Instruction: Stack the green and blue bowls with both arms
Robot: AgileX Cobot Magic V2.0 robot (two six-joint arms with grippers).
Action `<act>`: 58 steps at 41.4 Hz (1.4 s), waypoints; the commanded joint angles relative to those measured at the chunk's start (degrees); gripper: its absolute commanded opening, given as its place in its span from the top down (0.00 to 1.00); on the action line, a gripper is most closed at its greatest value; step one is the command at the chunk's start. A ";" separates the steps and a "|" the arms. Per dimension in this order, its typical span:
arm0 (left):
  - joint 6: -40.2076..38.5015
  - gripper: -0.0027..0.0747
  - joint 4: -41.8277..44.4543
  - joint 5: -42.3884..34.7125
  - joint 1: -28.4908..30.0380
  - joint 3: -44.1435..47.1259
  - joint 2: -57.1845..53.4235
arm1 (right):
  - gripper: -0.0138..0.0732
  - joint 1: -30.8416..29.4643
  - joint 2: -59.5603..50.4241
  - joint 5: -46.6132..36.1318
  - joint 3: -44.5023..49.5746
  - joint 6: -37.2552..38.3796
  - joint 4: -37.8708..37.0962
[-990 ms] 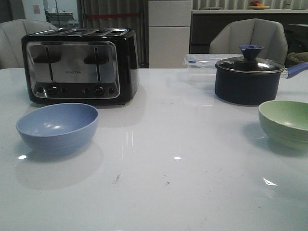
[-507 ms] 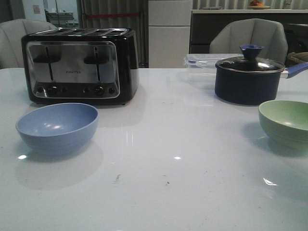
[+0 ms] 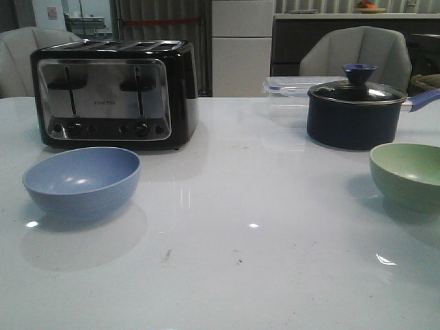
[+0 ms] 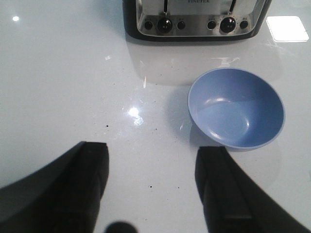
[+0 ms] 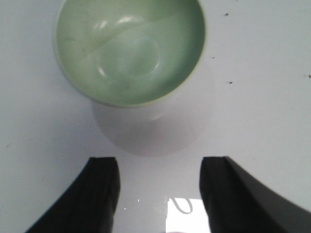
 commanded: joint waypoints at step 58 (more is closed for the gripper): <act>-0.50 0.38 -0.38 -4.38 0.09 -1.75 -0.11 | 0.78 3.14 23.85 8.16 -29.92 -1.78 2.37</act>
